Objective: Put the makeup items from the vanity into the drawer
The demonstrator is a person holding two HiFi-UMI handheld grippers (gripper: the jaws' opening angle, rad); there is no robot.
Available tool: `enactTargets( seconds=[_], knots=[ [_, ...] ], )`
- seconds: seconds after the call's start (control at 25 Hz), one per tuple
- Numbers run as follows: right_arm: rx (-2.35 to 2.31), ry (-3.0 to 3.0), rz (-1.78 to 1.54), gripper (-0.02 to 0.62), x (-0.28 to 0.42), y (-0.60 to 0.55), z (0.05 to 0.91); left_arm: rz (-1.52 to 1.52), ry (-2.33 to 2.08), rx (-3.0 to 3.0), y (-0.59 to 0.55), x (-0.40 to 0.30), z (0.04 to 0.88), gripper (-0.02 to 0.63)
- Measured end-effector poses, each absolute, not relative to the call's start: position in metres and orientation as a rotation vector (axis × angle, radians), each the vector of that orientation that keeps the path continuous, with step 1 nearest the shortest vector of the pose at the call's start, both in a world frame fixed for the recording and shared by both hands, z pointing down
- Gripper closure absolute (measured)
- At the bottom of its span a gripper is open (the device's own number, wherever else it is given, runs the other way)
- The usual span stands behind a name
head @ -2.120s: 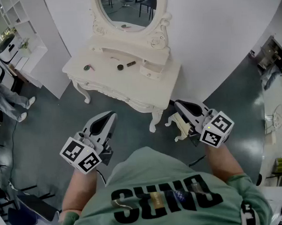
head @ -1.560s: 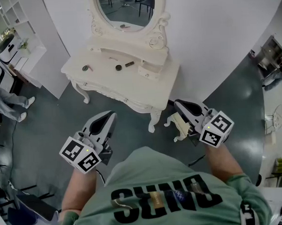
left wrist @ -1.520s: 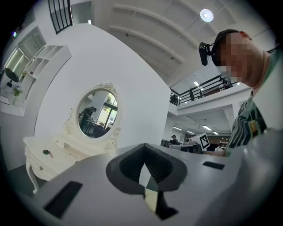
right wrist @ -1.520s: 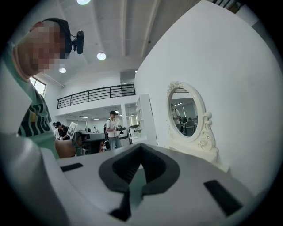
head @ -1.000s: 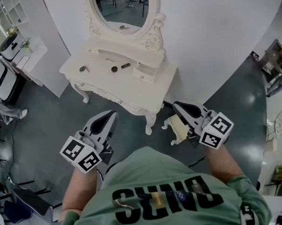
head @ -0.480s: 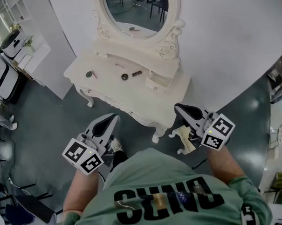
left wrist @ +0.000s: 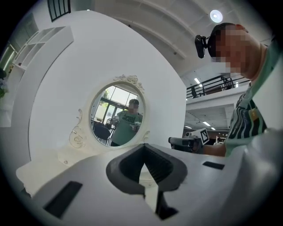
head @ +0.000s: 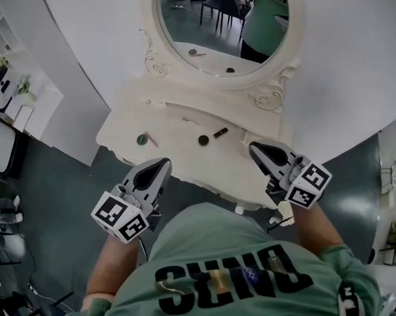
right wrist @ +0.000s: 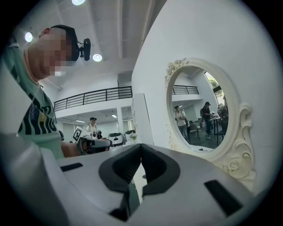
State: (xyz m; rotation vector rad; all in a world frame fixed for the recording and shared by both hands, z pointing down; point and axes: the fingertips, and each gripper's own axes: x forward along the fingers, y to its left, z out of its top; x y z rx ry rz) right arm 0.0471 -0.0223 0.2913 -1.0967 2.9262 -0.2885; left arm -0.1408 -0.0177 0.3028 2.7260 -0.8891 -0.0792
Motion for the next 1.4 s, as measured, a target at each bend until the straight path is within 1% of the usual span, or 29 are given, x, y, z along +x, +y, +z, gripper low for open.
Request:
enactTargets(
  seconds=[0.2,0.56,0.8,0.88,1.04,1.2,1.32,1.4],
  knots=[
    [-1.110,2.941,-0.307,0.584,0.034,-0.069,0.294,-0.101,-0.904,2.693,-0.067,-0.157,0.309,0.598],
    [-1.029,2.993,-0.323,0.583,0.076,-0.117,0.305,-0.148,-1.022,2.609,-0.093,-0.119,0.328,0.598],
    [-0.899,3.208,-0.221,0.578,0.061,-0.137,0.324,-0.126,-1.096,2.571,-0.109,-0.113,0.339,0.598],
    [-0.830,3.320,-0.162,0.537,0.048,-0.143,0.338,-0.115,-1.113,2.564,-0.116,-0.115,0.346,0.598],
    [-0.621,3.574,-0.067,0.476,0.013,-0.162,0.382,-0.080,-1.140,2.543,-0.137,-0.124,0.376,0.598],
    [-0.337,3.862,0.023,0.427,-0.016,-0.172,0.452,-0.043,-1.142,2.515,-0.157,-0.128,0.415,0.598],
    [-0.132,4.077,0.174,0.404,-0.024,-0.176,0.511,-0.035,-1.134,2.510,-0.170,-0.128,0.444,0.598],
    [-0.007,4.189,0.253,0.374,-0.025,-0.178,0.550,-0.024,-1.128,2.508,-0.178,-0.127,0.463,0.598]
  ],
)
